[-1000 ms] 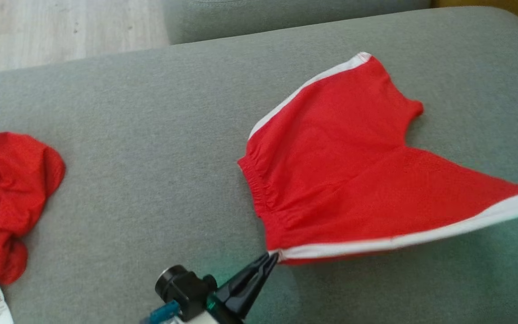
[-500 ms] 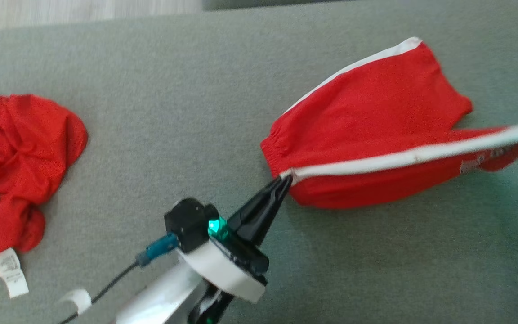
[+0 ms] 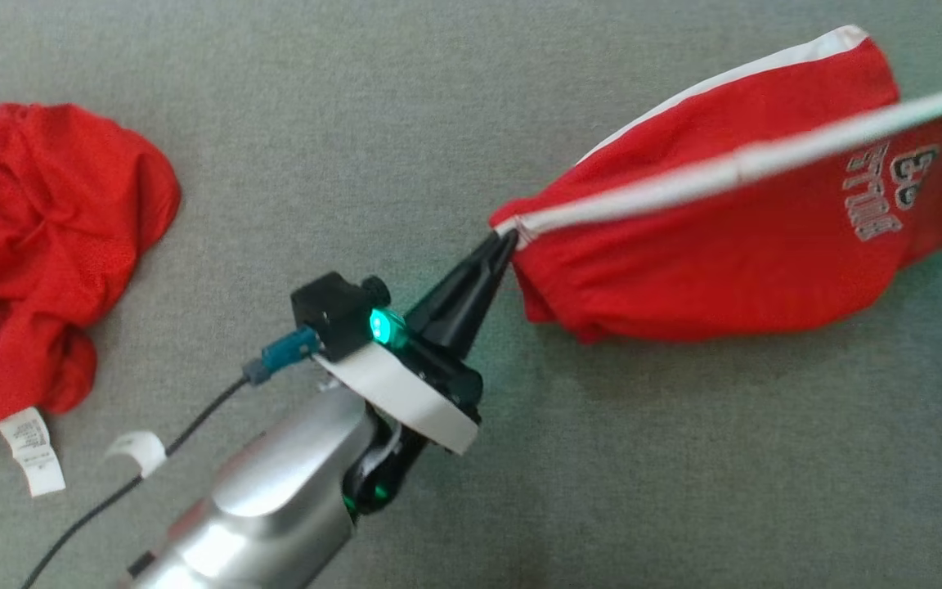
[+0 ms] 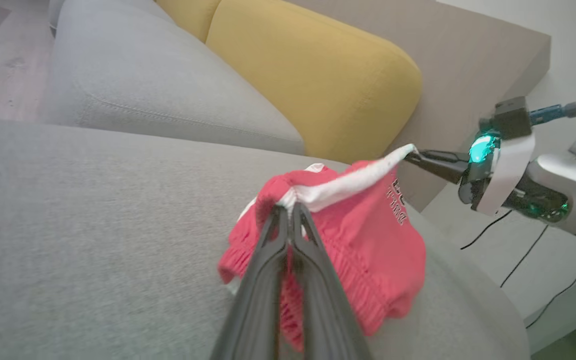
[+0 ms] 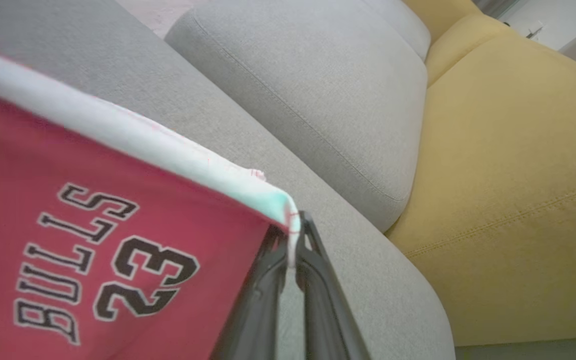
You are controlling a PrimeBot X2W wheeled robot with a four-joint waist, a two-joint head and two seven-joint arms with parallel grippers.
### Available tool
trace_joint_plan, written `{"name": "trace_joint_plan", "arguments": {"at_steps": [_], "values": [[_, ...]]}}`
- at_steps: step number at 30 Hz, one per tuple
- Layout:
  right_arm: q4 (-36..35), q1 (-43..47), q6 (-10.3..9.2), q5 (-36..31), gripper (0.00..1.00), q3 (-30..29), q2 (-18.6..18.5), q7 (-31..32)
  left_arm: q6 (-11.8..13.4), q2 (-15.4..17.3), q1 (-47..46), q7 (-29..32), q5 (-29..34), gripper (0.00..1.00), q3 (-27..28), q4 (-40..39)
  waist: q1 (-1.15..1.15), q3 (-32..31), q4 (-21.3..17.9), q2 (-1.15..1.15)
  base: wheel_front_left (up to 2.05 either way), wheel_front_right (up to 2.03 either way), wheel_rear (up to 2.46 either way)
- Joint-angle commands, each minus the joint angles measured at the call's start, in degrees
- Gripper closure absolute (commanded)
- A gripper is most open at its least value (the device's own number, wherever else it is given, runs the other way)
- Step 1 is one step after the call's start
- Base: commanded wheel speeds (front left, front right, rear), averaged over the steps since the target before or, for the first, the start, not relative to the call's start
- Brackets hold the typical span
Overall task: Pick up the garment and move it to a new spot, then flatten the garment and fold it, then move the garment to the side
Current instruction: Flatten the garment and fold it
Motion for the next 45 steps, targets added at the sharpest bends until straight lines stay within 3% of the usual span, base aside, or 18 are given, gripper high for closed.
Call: {"name": "trace_joint_plan", "arguments": {"at_steps": [1,5,8,9,10,11,12,13,14,15,16,23,29,32,39,45], "values": [[0.73,-2.27,-0.04,0.7,1.0,1.48,-2.69,-0.9,0.09,0.45,-2.79,-0.28,-0.18,1.0,1.63,-0.26,-0.01,0.97,0.59,0.0,0.0,0.0,0.0],[5.29,-8.23,-0.04,1.76,0.99,6.28,-2.13,-2.47,0.09,-0.13,-4.33,-0.28,-0.2,1.0,2.42,1.32,-0.01,2.4,1.1,0.0,0.0,0.0,0.0],[8.23,-11.87,-0.04,2.42,0.87,9.24,-1.2,-3.63,0.09,-0.36,-4.94,-0.28,-0.24,1.0,2.67,1.63,-0.01,3.2,1.29,0.0,0.0,0.0,0.0],[9.29,-12.92,-0.04,2.66,0.75,10.18,-0.82,-4.03,0.09,-0.42,-5.14,-0.28,-0.12,1.0,2.78,1.76,-0.01,3.37,1.33,0.0,0.0,0.0,0.0],[10.23,-13.86,-0.04,2.85,0.53,11.46,-0.53,-4.38,0.09,-0.48,-5.3,-0.28,0.01,1.0,2.87,1.89,-0.01,3.52,1.36,0.0,0.0,0.0,0.0],[11.23,-14.91,-0.04,2.95,0.23,12.39,-0.24,-4.86,0.09,-0.55,-5.42,-0.28,0.13,0.97,3.01,2.04,-0.01,3.68,1.37,0.0,0.0,0.0,0.0],[12.25,-15.95,-0.04,2.9,0.0,12.94,0.2,-5.39,0.09,-0.62,-5.5,-0.28,0.31,0.89,3.22,2.3,-0.01,3.79,1.36,0.0,0.0,0.0,0.0],[13.22,-16.97,-0.04,2.49,0.0,12.98,0.73,-6.27,0.09,-0.69,-5.55,-0.28,0.52,0.82,3.38,2.62,-0.01,3.88,1.31,0.0,0.0,0.0,0.0],[14.28,-17.75,-0.04,1.95,0.0,13.03,1.26,-7.3,0.09,-0.78,-5.54,-0.28,0.7,0.65,3.52,3.05,-0.01,3.92,1.29,0.0,0.0,0.0,0.0],[15.33,-18.25,-0.04,1.54,0.0,13.13,1.82,-8.39,0.09,-0.92,-5.52,-0.28,0.9,0.42,3.75,3.43,-0.01,3.91,1.29,0.0,0.0,0.0,0.0],[16.33,-18.55,-0.04,1.41,0.0,13.03,2.45,-9.51,0.09,-1.12,-5.41,-0.28,1.13,0.0,4.25,3.83,-0.01,3.86,1.29,0.0,0.0,0.0,0.0],[21.26,-14.42,-0.04,6.16,0.0,7.23,8.14,-16.14,0.75,-2.34,-1.85,-0.28,8.12,0.0,11.19,3.63,-0.01,1.67,1.3,0.0,0.0,0.0,0.0],[22.26,-6.71,-0.04,13.63,0.0,1.77,13.6,-17.04,7.21,-4.25,6.88,-0.28,21.49,0.0,22.18,-3.1,-0.01,-1.31,1.43,0.0,0.0,0.0,0.0],[22.98,-4.04,-0.04,18.02,0.0,-0.46,15.97,-15.86,9.24,-5.14,12.62,-0.28,27.04,0.0,26.75,-8.03,-0.01,-2.65,2.1,0.0,0.0,0.0,0.0],[26.01,-2.37,-0.04,21.83,0.0,-4.51,16.93,-13.0,11.33,-7.24,21.8,-0.28,34.23,0.0,31.97,-15.93,-0.01,-4.04,5.31,0.0,0.0,0.0,0.0],[32.11,-2.51,-0.04,25.67,0.0,-9.04,15.36,-7.5,11.83,-8.45,25.99,-0.28,37.36,0.0,31.93,-19.6,-0.01,-3.54,9.51,0.0,0.0,0.0,0.0]]}}
